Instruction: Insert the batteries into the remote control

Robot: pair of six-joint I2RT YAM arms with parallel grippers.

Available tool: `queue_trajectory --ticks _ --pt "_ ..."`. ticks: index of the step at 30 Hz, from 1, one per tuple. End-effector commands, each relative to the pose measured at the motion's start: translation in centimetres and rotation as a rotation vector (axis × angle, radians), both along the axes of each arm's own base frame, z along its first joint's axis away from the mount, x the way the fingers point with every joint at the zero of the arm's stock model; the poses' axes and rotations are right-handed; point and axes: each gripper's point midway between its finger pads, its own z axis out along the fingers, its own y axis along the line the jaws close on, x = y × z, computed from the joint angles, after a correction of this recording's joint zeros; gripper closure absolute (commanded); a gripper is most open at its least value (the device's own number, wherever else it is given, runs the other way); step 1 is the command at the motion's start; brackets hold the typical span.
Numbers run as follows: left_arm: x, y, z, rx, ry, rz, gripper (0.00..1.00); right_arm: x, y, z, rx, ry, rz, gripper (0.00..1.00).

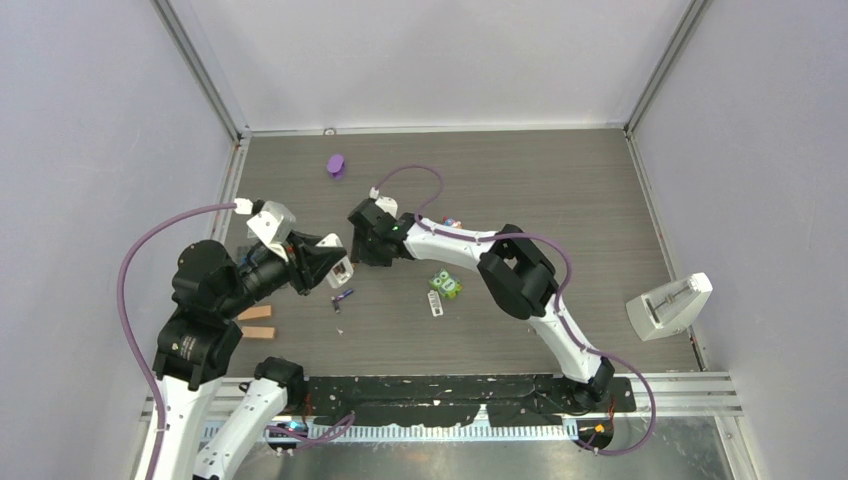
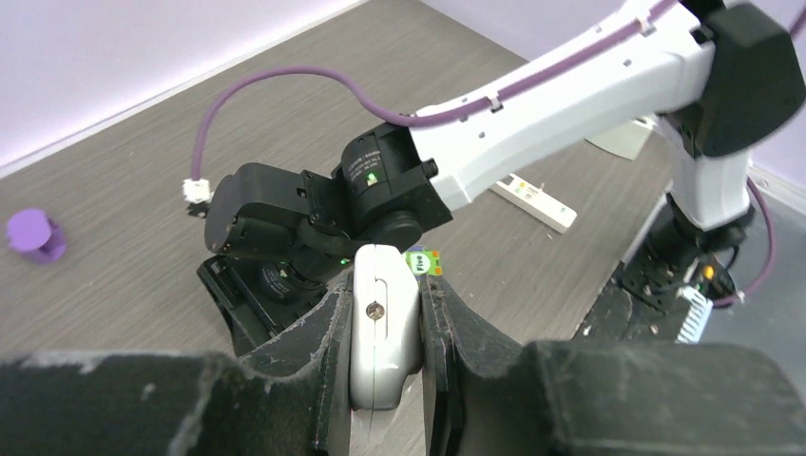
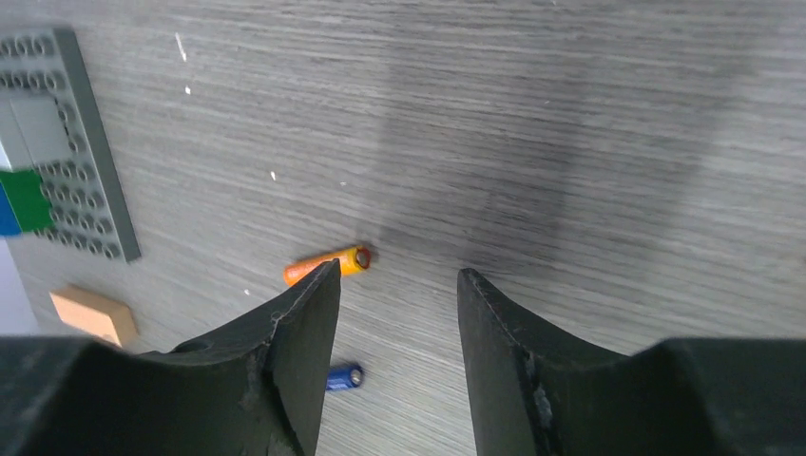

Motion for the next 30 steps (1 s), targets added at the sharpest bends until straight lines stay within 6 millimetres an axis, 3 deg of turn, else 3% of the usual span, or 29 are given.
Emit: queue_trajectory --ticks 1,2,3,4,5,10,14,30 --pt "1.9 1.8 1.8 -0.066 -0.04 0.167 1.0 -0.7 1.6 1.8 0.024 0.088 -0.215 0.47" --pt "1.9 2.0 2.0 -0.072 -0.043 0.184 1.0 -0.7 2.0 2.6 0.033 0.088 -0.229 0.47" --pt "1.9 2.1 2.2 -0.077 -0.048 0.191 1.0 -1.2 1.7 1.7 -0.005 0.102 -0.268 0.47" --pt "1.9 2.3 2.6 -0.086 -0.057 0.205 1.0 -1.8 1.7 2.2 -0.028 0.104 -0.28 0.47" --pt "1.9 2.5 2.8 -0.094 -0.062 0.216 1.0 -1.3 1.9 2.6 -0.028 0.083 -0.319 0.47" --pt "1.3 3.7 3.0 -0.089 -0.078 0.276 1.0 -1.3 1.4 1.1 -0.082 0.09 -0.393 0.47" --pt "0.7 4.7 3.3 -0.079 -0.099 0.317 1.0 -1.4 2.1 0.3 -0.072 0.102 -0.401 0.49" --pt "0.5 5.5 3.6 -0.102 -0.123 0.362 1.0 0.0 3.1 -1.4 -0.062 0.053 -0.416 0.56"
